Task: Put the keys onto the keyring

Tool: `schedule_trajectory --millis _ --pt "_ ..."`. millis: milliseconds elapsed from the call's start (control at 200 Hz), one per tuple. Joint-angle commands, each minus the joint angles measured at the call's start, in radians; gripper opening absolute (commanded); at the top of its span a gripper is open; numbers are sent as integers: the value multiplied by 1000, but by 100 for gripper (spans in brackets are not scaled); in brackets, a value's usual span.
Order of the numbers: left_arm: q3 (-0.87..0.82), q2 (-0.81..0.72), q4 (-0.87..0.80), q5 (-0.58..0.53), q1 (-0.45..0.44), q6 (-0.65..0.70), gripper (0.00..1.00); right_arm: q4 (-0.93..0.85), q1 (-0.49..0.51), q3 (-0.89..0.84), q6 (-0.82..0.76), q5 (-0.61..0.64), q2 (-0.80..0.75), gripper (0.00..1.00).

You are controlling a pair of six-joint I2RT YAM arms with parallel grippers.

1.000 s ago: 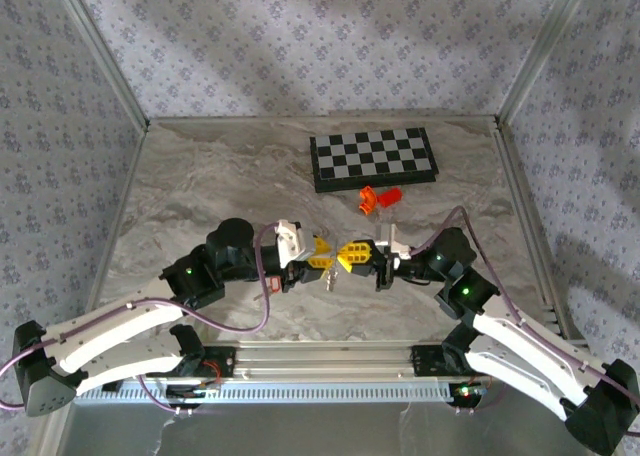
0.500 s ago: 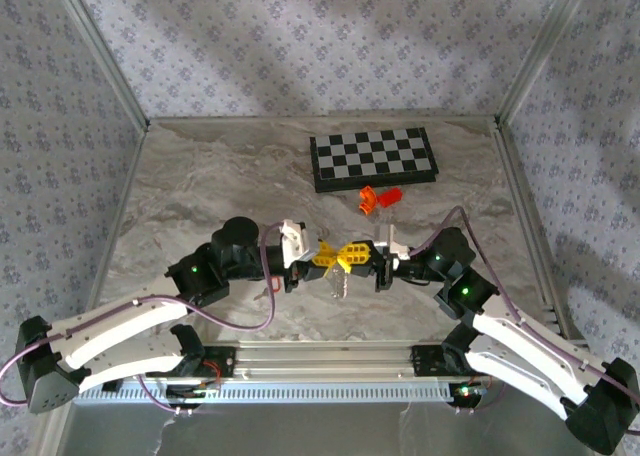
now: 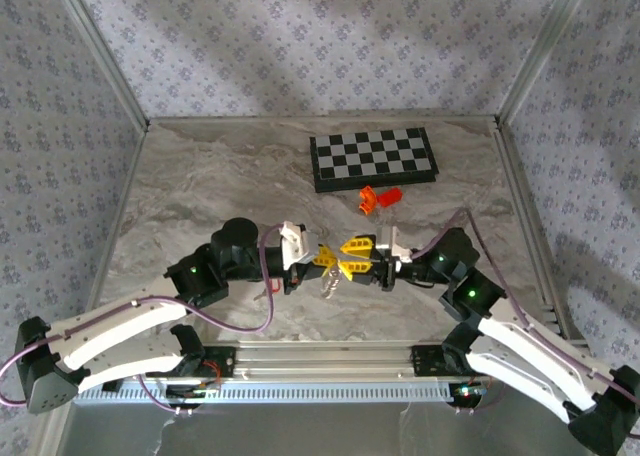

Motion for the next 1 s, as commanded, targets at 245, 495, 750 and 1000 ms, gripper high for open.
schedule_trajectory --millis 245,495,750,1000 --pt "137 -17 -256 -24 -3 137 0 -208 49 90 -84 139 -26 37" --pt "222 26 -386 -32 -3 190 0 -263 123 122 -153 224 25 35" --pt "249 49 -419 -27 -3 207 0 -251 163 129 -182 276 55 30" --pt "263 63 -439 -22 -3 216 0 -270 174 142 -199 296 94 24"
